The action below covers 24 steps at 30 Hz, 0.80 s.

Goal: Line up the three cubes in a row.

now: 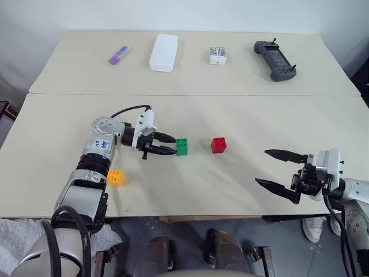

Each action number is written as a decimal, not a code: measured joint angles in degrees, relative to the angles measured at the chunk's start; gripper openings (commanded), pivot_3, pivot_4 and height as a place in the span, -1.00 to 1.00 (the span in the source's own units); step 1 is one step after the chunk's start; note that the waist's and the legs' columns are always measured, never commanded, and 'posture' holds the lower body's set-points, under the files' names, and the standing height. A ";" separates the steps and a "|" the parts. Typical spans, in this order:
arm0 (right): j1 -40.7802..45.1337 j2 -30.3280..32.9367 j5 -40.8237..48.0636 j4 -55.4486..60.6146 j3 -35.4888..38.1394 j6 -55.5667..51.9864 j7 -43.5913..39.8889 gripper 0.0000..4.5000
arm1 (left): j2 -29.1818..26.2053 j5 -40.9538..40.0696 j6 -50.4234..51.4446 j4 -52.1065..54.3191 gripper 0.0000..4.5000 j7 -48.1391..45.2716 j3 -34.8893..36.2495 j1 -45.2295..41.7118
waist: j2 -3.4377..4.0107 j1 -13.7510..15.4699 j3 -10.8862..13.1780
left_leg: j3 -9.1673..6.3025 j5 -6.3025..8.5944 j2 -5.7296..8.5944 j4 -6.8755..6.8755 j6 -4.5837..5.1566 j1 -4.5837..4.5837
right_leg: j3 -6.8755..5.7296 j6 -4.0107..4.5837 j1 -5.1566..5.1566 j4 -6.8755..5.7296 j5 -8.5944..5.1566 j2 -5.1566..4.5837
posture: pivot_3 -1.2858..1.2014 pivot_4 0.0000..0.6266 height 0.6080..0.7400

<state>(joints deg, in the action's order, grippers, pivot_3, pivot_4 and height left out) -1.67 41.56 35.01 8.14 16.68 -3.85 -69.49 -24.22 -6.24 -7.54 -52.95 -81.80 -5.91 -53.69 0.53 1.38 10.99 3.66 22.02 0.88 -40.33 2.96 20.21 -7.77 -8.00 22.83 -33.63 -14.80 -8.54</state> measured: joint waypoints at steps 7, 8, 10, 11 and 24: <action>-1.23 -0.42 0.01 0.91 -0.29 -0.03 0.10 1.00 | 1.60 0.95 -1.81 -3.04 0.10 0.04 -0.33 -1.93 | 0.00 0.32 0.00 | 0.02 0.01 0.04 -0.19 0.05 0.12 | -0.07 -0.03 0.00 -0.01 0.02 -0.03 | 0.03 -0.52 1.00; -1.22 -0.42 0.02 0.91 -0.41 -0.03 0.11 1.00 | 1.82 1.16 -2.49 -3.67 0.25 0.57 -0.33 -2.54 | 0.00 0.24 0.00 | 0.00 0.01 0.03 -0.19 0.05 0.12 | -0.05 -0.04 0.00 -0.01 0.03 -0.03 | 0.03 -0.52 1.00; -1.23 -0.43 0.01 0.91 -0.48 -0.03 0.10 1.00 | 2.52 1.15 -3.38 -4.14 0.50 1.68 0.16 -3.19 | 0.00 0.15 0.00 | -0.03 0.01 0.01 -0.19 0.05 0.11 | -0.05 -0.05 0.00 0.00 0.03 -0.02 | 0.03 -0.52 1.00; -1.18 -0.43 0.02 0.91 -0.56 -0.05 0.10 1.00 | 3.03 0.90 -3.48 -4.14 0.61 1.65 0.59 -3.47 | 0.00 0.15 0.00 | -0.03 0.01 0.01 -0.19 0.05 0.11 | -0.05 -0.05 0.00 -0.01 0.03 -0.02 | 0.03 -0.52 1.00; 7.66 -2.05 1.00 1.64 -7.36 -6.05 0.36 1.00 | -13.14 -13.80 4.33 13.25 0.98 -2.94 15.95 9.59 | 0.03 -1.66 0.01 | -0.12 0.02 -0.15 -0.25 0.03 -0.01 | 0.10 -0.04 0.02 -0.09 0.03 0.01 | 0.03 -0.52 1.00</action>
<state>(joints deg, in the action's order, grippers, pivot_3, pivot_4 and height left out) 6.00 39.51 36.01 9.78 9.31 -9.90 -69.13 -37.35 -20.04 -3.21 -39.70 -84.74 10.05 -44.10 0.56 -0.28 11.00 3.54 22.04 0.73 -40.58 2.99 20.20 -7.67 -8.04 22.85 -33.72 -14.77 -8.53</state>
